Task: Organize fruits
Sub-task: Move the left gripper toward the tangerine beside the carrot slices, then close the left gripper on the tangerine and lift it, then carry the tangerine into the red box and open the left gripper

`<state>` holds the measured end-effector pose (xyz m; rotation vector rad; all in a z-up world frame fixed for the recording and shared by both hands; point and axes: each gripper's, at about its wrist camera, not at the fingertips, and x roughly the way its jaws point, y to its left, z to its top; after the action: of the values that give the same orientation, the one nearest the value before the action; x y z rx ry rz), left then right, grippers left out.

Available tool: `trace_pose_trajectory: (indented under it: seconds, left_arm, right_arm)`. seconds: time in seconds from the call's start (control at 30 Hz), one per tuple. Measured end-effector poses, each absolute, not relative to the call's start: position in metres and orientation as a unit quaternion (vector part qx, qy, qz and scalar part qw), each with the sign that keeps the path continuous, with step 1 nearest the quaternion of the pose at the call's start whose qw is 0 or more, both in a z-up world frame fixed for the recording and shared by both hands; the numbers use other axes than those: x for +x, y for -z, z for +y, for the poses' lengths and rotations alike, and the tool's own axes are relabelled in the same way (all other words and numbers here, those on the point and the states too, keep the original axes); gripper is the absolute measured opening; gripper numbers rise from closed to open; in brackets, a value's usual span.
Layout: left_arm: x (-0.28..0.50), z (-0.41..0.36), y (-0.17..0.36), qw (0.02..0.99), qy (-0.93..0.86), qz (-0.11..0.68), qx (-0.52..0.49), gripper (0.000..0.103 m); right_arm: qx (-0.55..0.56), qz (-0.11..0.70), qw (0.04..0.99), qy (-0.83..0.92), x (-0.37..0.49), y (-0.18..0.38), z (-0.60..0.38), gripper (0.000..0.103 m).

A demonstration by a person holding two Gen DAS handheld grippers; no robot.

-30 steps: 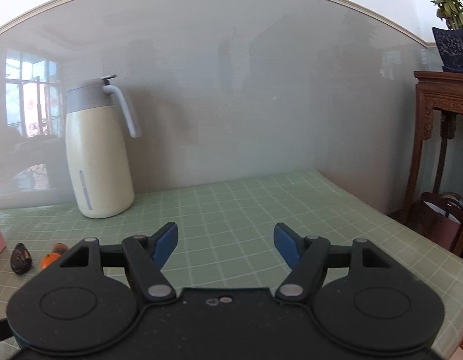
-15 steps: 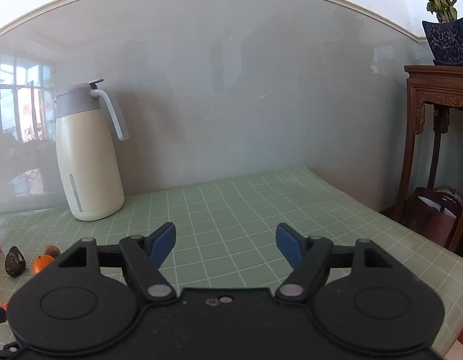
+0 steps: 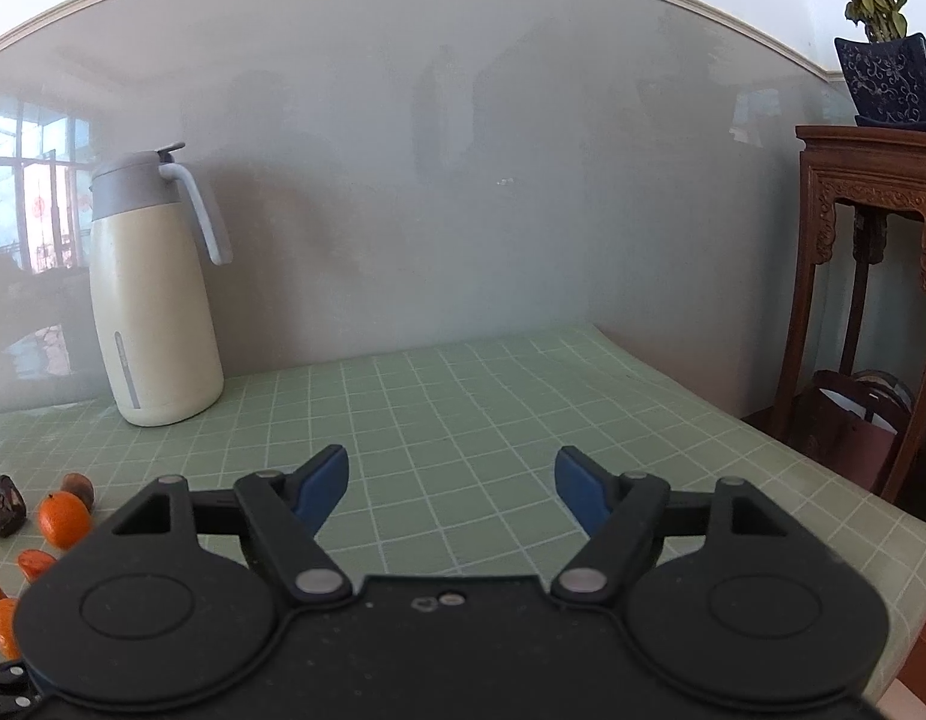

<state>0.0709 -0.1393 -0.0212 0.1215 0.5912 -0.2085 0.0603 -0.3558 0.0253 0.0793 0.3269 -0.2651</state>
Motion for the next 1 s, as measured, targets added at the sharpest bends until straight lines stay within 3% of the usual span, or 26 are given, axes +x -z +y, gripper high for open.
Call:
trace_pose_trajectory:
  seconds: [0.03, 0.07, 1.0]
  left_arm:
    - [0.071, -0.14, 0.022, 0.949, 0.102, 0.292, 0.062, 0.049]
    - [0.072, -0.14, 0.022, 0.948, 0.102, 0.295, 0.063, 0.04]
    - [0.052, -0.06, -0.015, 0.968, 0.061, 0.242, 0.023, 0.04]
  right_arm:
    - [0.038, 0.162, 0.977, 0.13, 0.06, -0.025, -0.355, 0.076]
    - [0.036, 0.162, 0.978, 0.128, 0.06, -0.025, -0.353, 0.076]
    - [0.018, 0.172, 0.982, 0.076, 0.075, -0.031, -0.293, 0.076]
